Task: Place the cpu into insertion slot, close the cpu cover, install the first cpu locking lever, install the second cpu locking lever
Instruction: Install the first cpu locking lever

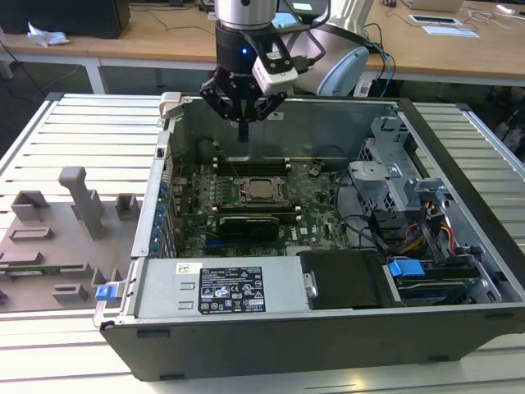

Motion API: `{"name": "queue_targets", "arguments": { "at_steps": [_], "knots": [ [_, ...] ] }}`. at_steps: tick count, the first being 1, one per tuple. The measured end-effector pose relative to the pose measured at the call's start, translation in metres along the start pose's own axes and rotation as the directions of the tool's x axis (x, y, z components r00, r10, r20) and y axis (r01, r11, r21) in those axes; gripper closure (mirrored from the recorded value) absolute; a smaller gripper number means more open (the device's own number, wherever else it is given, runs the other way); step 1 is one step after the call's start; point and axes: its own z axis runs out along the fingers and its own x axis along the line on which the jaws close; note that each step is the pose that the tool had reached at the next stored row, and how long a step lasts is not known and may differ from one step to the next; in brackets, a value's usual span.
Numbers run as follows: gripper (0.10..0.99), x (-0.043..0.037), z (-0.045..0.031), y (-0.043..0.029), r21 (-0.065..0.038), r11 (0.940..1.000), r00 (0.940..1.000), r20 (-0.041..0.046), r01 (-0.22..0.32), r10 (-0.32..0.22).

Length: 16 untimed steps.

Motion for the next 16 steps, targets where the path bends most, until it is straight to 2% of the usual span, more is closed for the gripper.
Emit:
{"name": "queue_targets", "arguments": {
  "at_steps": [3,6,8,9,10,16],
  "knots": [
    [0.98,0.0,0.0001,0.0,-0.001,0.998,0.998,0.0013,0.063,-0.063],
    [0.98,0.0,0.0002,0.0,-0.003,0.9893,0.9893,0.0031,0.146,-0.146],
    [0.98,0.0002,0.0003,0.0,-0.014,0.9895,0.9896,0.0044,0.144,-0.144],
    [0.98,0.0004,0.0006,0.0,-0.025,0.9907,0.991,0.0056,0.134,-0.134],
    [0.98,0.0004,0.0008,0.0001,-0.028,0.9915,0.9919,0.0057,0.127,-0.127],
    [0.98,0.0009,0.0013,0.0001,-0.028,0.9937,0.9941,0.0054,0.108,-0.108]
  ]
}}
